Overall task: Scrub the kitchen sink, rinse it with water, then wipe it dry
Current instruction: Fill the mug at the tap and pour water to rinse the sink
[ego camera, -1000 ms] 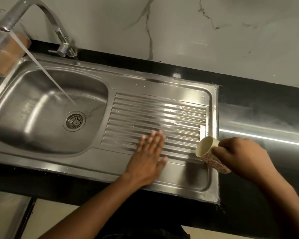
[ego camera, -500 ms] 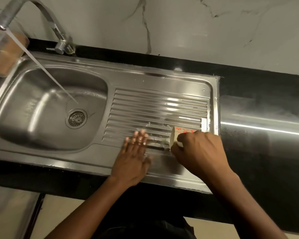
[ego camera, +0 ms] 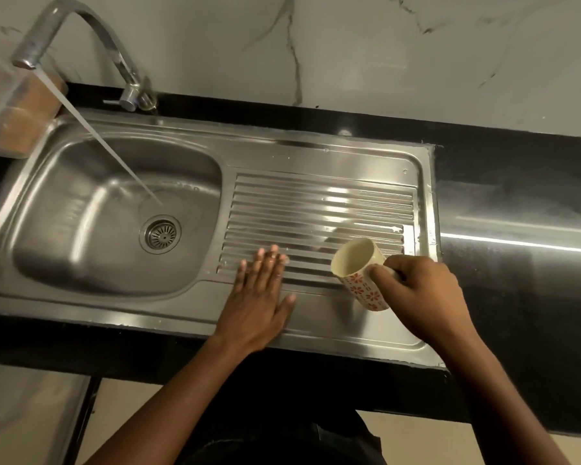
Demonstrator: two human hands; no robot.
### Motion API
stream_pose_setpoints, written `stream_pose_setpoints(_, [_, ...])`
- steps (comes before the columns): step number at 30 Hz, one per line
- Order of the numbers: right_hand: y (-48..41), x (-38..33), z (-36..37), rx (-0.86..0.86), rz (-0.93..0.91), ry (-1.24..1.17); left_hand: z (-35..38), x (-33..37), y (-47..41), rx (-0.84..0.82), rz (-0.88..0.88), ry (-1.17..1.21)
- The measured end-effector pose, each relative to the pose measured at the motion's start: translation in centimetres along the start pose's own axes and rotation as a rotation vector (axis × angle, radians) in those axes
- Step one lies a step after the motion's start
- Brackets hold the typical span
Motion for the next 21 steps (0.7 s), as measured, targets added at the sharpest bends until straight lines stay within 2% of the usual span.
stream_pose_setpoints(5, [1.8, -2.0, 2.3, 0.015, 0.030, -0.097, 0.1, 2.8, -1.9, -0.053, 0.356, -0.147])
stream_pose_setpoints(7, [2.8, -3.1, 3.4, 0.034, 0.049, -0.139, -0.2, 2.7, -2.2, -0.067, 0.408, -0.170])
stream_pose_setpoints(13, [5.5, -6.2, 6.8, 0.122, 0.109, -0.293, -1.2, -3.3, -1.2, -0.049, 0.240, -0.128])
stream_pose_setpoints(17, [5.8, -8.9, 9.0, 0.173, 0.140, -0.376, -2.2, -8.7, 0.1, -0.026, 0.191, -0.106])
stream_pose_setpoints(21, [5.5, -11.4, 10.0, 0.152, 0.116, -0.445, -3.1, -11.7, 0.9, -0.012, 0.143, -0.069])
Point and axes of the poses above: each hand's wrist, its own y-axis away from the middle knuckle, its own z-axis out of the palm, x = y × z, the point moved 3 cm from there along -y, towards the middle knuckle, and after that the axes turned 10 degrees about -x, right-handed, at the moved point
